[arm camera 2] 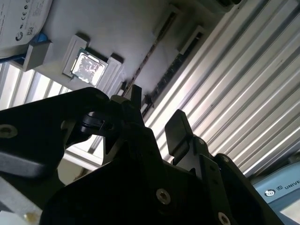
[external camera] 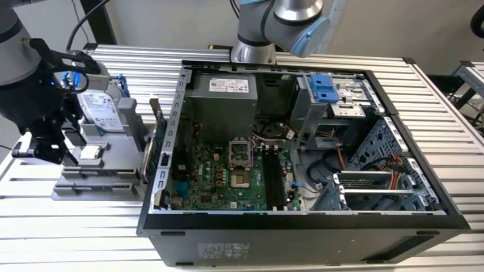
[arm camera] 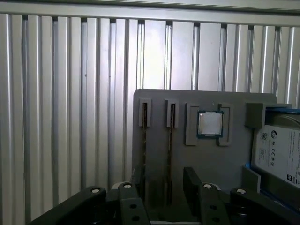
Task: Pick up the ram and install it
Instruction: 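Pick up the ram and move it above insertion slot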
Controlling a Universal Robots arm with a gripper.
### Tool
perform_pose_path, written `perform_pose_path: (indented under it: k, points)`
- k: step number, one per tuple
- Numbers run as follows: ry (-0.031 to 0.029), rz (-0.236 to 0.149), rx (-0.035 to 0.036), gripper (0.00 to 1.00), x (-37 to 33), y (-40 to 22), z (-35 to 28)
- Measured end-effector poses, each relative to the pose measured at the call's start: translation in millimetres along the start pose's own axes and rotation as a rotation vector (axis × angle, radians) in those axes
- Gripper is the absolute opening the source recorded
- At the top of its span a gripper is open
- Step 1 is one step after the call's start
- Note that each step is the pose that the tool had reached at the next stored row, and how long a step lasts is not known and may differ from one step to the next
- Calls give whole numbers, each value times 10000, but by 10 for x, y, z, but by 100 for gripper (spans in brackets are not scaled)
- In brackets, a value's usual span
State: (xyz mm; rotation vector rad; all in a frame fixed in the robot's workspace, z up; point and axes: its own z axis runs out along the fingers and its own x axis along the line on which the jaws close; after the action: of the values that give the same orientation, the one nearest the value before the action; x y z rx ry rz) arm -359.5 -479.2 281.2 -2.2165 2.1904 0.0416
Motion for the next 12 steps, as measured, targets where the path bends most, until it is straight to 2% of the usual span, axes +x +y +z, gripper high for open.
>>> perform_pose_path:
  k: [12]
  points:
    - [0,-104,4,100,6,-11,180]
